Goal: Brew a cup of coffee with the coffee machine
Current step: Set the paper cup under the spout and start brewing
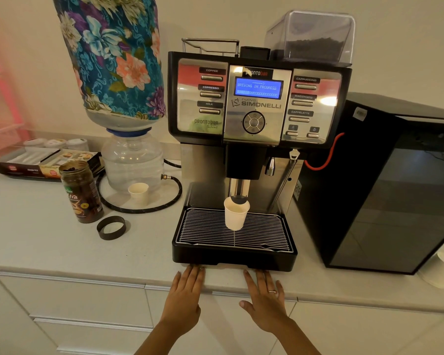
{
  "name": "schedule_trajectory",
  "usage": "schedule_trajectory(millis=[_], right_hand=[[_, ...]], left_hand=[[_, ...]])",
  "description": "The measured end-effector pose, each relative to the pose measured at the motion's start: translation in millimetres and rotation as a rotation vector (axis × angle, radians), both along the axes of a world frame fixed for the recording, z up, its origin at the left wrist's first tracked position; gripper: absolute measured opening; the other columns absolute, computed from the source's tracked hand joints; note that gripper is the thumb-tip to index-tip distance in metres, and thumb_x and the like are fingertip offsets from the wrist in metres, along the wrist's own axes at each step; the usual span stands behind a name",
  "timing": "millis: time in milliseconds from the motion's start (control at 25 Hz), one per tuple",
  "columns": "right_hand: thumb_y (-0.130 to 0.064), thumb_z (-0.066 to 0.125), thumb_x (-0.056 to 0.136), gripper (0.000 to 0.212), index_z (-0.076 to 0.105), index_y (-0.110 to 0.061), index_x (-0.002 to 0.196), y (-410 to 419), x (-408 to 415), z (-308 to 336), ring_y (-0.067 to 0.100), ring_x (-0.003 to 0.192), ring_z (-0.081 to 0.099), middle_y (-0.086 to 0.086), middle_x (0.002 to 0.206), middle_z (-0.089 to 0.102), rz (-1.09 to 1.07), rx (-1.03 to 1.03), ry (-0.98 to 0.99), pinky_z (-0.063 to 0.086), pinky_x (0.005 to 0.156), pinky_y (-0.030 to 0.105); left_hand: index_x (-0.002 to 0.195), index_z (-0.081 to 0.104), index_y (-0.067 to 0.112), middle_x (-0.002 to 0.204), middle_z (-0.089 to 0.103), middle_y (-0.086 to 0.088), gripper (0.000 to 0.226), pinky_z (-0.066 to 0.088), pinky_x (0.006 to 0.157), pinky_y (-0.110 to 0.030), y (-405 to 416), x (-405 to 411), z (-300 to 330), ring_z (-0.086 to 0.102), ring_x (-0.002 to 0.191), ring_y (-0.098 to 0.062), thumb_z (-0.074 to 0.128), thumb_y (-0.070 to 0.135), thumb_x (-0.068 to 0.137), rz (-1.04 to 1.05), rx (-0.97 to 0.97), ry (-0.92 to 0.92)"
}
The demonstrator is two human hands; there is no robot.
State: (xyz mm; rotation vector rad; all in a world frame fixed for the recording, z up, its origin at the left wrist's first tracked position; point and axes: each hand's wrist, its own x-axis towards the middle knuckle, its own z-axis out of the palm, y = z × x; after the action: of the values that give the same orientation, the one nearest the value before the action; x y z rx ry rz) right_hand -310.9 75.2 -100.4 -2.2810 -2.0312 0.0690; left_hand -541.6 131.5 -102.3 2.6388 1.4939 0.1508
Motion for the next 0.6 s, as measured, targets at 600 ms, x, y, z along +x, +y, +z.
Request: schedule_trajectory(millis=[600], right_hand=[[-0.071,0.075,0.044,0.101,0.045,-0.027,0.130,1.8,-0.4,-1.8,0.028,0.106,0.065,0.007,0.121,0.065,-0.006,-0.015,0.025,0.051,0.078,0.050]], left_hand=[[0.137,0.038,0.012,0.134,0.056,-0.009,0.112,0.004,0.111,-0.039,-1.8,1.1,1.5,0.053,0.124,-0.029,0.088,0.030,0.038,0.003,0.008,0.002]])
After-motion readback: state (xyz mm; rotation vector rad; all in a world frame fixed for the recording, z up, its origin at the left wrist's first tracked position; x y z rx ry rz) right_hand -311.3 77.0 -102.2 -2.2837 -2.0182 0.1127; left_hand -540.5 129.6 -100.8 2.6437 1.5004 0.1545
